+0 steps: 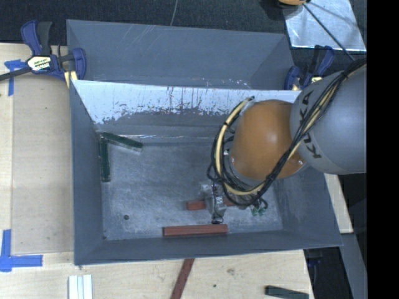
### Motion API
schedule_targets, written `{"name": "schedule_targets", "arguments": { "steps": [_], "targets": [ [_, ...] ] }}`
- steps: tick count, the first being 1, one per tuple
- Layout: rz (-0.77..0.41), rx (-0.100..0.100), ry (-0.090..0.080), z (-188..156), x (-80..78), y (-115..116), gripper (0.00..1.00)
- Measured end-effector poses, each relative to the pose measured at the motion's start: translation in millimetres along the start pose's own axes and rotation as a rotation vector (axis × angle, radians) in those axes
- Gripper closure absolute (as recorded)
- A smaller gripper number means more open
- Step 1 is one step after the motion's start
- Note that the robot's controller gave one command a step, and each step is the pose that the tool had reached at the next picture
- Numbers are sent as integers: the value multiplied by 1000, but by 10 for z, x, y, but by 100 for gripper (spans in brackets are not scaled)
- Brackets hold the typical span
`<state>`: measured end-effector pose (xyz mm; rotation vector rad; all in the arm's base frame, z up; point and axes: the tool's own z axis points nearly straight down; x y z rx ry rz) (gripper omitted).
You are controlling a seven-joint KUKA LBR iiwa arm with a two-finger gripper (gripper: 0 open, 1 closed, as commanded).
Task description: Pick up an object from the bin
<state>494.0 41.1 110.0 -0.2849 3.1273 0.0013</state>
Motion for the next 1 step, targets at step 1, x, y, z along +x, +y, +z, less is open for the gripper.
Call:
{"name": "schedule_targets", "arguments": {
  "steps": [1],
  "targets": [
    [-45,1,-1,-1319,-495,422,100]
  ]
}}
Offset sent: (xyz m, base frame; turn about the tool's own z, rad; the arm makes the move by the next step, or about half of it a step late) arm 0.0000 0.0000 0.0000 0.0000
